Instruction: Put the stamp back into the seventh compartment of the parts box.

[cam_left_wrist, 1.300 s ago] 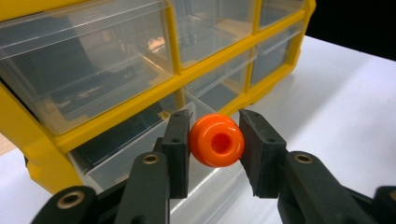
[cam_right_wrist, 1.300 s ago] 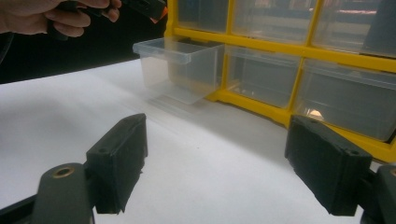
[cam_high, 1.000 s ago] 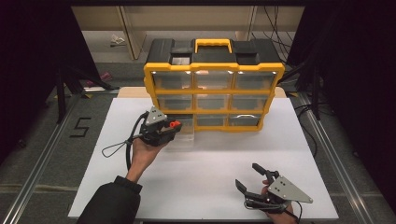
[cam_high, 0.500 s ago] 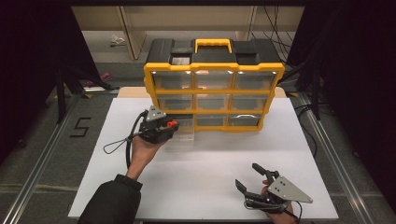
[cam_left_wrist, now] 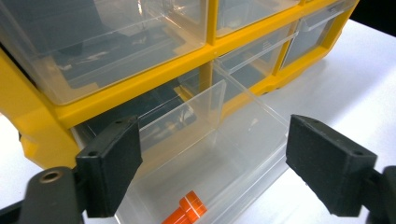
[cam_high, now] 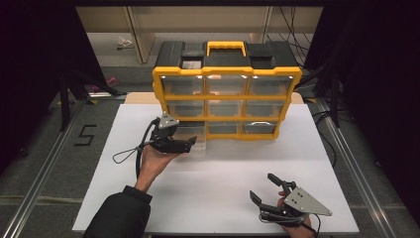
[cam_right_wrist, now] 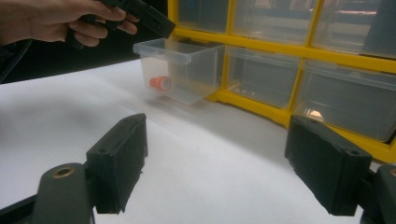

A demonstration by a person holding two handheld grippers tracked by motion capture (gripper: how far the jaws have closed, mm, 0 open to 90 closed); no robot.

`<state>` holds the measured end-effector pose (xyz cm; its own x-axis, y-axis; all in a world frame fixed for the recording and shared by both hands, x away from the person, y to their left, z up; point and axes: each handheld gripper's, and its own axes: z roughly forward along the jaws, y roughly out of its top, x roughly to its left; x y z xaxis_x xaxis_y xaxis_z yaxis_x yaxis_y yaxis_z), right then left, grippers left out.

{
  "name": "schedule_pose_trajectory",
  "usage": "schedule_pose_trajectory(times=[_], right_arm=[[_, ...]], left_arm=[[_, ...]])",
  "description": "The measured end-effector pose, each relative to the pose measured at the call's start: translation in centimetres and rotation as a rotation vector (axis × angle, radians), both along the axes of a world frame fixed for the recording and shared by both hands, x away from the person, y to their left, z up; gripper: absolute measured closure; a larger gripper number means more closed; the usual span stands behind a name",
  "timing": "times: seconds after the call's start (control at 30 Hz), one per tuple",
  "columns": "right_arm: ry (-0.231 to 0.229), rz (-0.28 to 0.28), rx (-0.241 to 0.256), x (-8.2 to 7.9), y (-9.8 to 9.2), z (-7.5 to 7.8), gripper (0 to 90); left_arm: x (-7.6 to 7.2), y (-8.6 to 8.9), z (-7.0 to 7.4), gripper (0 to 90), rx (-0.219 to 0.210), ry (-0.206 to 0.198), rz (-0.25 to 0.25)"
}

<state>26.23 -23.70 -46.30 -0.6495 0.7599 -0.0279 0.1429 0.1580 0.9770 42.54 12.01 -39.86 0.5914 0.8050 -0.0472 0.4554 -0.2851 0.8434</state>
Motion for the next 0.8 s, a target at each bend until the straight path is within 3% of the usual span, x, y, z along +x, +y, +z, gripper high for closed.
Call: schedule_pose_trajectory(times=[0.8], right_arm=[[-0.004, 0.002, -0.002, -0.02, 0.00, 0.03, 21.9]], left_arm=[[-0.97, -0.26, 0.61, 15.8, -0.037, -0.015, -0.037]])
